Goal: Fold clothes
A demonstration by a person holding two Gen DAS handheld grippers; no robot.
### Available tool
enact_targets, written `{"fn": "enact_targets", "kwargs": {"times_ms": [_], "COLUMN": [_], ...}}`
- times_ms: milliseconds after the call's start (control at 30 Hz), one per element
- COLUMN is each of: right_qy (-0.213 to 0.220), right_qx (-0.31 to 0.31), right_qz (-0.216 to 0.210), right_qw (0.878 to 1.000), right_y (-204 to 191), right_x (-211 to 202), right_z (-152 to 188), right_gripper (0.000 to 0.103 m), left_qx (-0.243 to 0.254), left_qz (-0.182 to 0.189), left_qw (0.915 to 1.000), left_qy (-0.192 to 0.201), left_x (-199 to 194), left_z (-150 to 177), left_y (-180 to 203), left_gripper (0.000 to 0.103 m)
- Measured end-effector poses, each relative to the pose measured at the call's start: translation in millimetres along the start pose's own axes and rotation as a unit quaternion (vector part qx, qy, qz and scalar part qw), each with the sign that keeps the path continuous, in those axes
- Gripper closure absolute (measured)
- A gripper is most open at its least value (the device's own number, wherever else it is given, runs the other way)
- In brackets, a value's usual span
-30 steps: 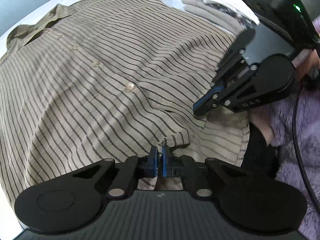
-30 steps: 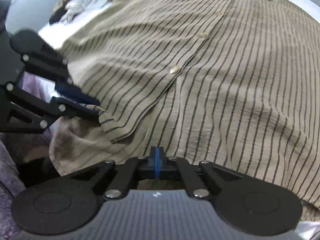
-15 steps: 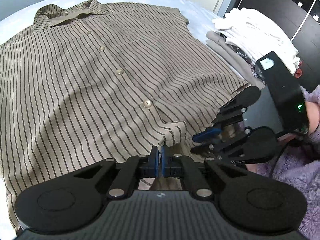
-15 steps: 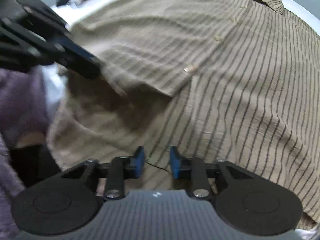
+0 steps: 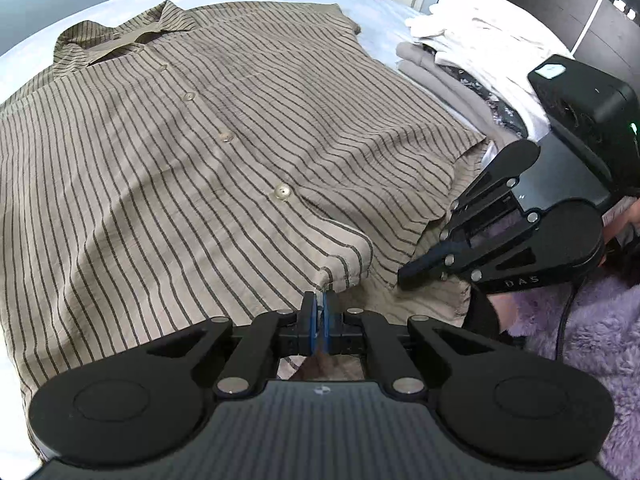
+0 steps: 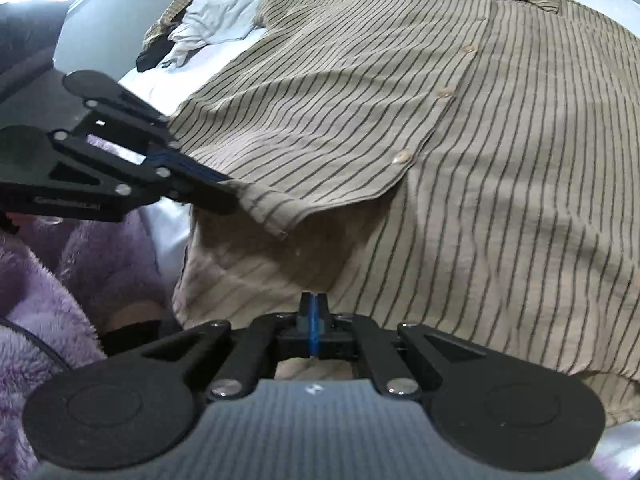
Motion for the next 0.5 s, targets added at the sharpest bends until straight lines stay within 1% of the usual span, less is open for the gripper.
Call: {"fn": "enact_targets", "kwargs": {"times_ms": [33, 67, 100, 133, 167, 233, 300, 400, 500], "right_qy": [0.000, -0.001, -0.005, -0.007, -0.006, -0.012, -0.021, -0.061, -0.069], "right_qx": [-0.009, -0.023, -0.033, -0.039, -0.038, -0.036, -0.035, -0.042, -0.064], "right_qz": [0.022, 0.046, 0.061, 0.068, 0.064, 0.062, 0.069, 0.092, 0.106], "right_qw": [1.000, 0.999, 0.998, 0.997, 0.997, 0.997, 0.997, 0.993, 0.990], "right_y": [1, 3, 3, 3, 4, 5, 6, 12, 10], "right_x": [0, -1, -3, -3, -3, 5, 15, 37, 42], "right_z": [1, 0, 1, 1, -2, -7, -11, -9, -8], "right_gripper": [0.102, 0.094, 0.082, 0.073, 0.064, 0.064, 0.064, 0.065, 0.066], "left_qx": [-0.005, -0.009, -0.009, -0.009, -0.009, -0.010, -0.010, -0.011, -0.012], "left_qz": [0.000, 0.000, 0.000, -0.001, -0.001, -0.001, -0.003, -0.004, -0.003], "left_qw": [1.0000, 1.0000, 1.0000, 0.9999, 0.9999, 0.9999, 0.9999, 0.9999, 0.9999], "left_qy": [0.002, 0.004, 0.004, 0.004, 0.004, 0.004, 0.004, 0.004, 0.004], "left_x": [0, -1, 0, 0, 1, 1, 2, 3, 3], "left_z": [0, 0, 0, 0, 0, 0, 0, 0, 0], "left_y": [-1, -2, -2, -2, -3, -3, -3, -4, -4], "left_gripper": [0.101, 0.101, 0.101, 0.101, 0.101, 0.101, 0.101, 0.101, 0.101]}}
Point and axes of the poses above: each gripper's, at about its wrist camera, not at the fingertips, and x roughly the way its jaws point, y to its right, z to its underside, the point moved 9 cm from there along x, roughly the way its jaws point, and after that the axes turned 8 degrees about -y, right-handed, at the moved point
